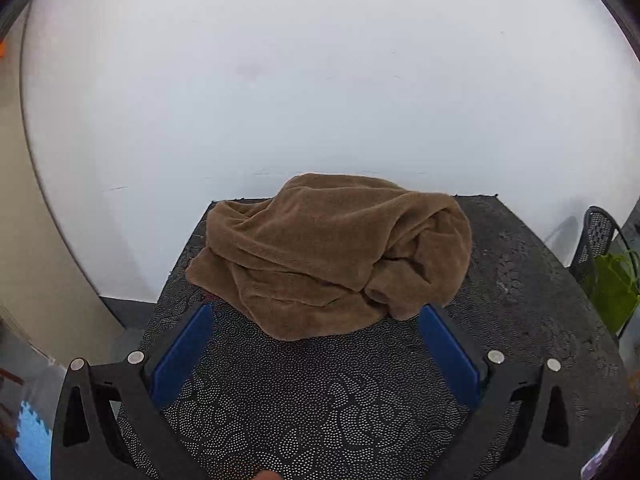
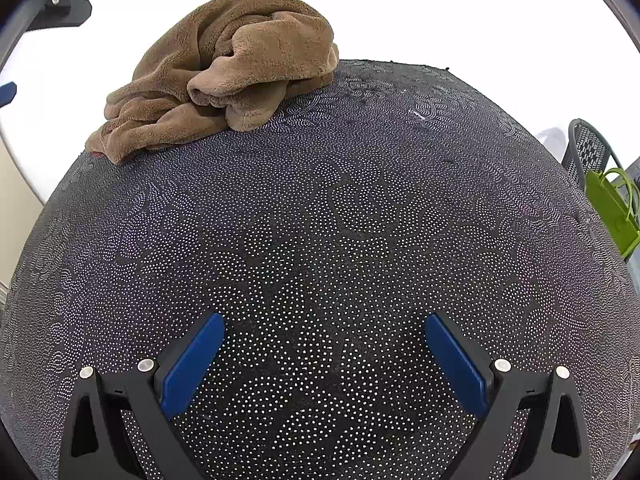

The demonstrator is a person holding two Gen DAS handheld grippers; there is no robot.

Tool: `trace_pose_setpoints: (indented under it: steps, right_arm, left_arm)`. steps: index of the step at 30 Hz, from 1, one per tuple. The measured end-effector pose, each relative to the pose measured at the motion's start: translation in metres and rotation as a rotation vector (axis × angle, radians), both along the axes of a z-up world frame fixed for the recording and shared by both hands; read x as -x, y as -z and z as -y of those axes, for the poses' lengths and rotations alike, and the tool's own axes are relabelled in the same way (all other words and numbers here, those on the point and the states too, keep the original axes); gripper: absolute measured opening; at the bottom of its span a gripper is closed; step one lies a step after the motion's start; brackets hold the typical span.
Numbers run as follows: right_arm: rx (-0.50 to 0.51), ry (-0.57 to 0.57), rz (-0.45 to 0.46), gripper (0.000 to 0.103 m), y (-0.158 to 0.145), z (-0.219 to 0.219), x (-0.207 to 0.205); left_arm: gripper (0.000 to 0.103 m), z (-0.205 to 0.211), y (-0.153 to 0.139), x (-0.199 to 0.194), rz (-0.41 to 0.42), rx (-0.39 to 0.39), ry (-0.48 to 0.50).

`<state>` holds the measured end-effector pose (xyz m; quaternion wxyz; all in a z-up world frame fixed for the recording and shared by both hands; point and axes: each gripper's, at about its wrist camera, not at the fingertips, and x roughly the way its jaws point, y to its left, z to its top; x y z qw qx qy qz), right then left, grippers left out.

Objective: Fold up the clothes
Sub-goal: 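Move the right gripper to the brown blanket and grasp its edge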

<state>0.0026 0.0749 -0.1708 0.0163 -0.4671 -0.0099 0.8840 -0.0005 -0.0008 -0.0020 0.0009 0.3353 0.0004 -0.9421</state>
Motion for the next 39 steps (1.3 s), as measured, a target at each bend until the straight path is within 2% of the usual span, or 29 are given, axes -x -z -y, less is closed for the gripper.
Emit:
trace_pose_setpoints:
  steps: [5,11,16,18,21,23,25,29,31,35,39]
  right_arm:
    - [0.003,-0.006,0.0,0.103,0.0,-0.001,0.0]
    - [0.015,-0.148,0.074,0.103,-0.002,-0.006,0.004]
    - [0.006,-0.209,0.035,0.103,-0.001,-0.007,-0.007]
    - [0.006,-0.243,0.044,0.103,-0.002,-0.008,-0.009]
    - [-0.005,-0.285,0.061,0.103,-0.005,-0.012,-0.013]
    - [-0.069,-0.266,0.008,0.103,-0.011,-0.016,-0.013]
    - [-0.077,-0.263,-0.067,0.103,-0.026,-0.02,-0.007]
    - [0.076,-0.267,-0.191,0.103,-0.062,-0.026,0.019]
    - [0.09,-0.283,-0.262,0.103,-0.084,-0.021,0.034]
    - [0.036,-0.344,-0.344,0.103,-0.1,0.005,0.083]
    - [-0.079,-0.404,-0.407,0.103,-0.106,0.033,0.118]
  left_arm:
    - [0.103,0.004,0.01,0.002,-0.007,0.018,-0.017]
    - [0.103,0.01,0.023,0.005,-0.015,0.04,-0.038]
    - [0.103,0.014,0.034,0.008,-0.022,0.059,-0.055]
    - [0.103,0.017,0.038,0.012,-0.014,0.083,-0.07]
    - [0.103,0.025,0.046,0.015,0.004,0.068,-0.083]
    - [0.103,0.032,0.051,0.017,0.014,0.046,-0.097]
    - [0.103,0.035,0.055,0.018,0.02,0.035,-0.105]
    - [0.103,0.038,0.062,0.019,0.03,0.03,-0.112]
    - [0.103,0.04,0.065,0.019,0.034,0.028,-0.115]
    - [0.103,0.04,0.07,0.02,0.042,0.027,-0.123]
    - [0.103,0.043,0.073,0.019,0.048,0.018,-0.137]
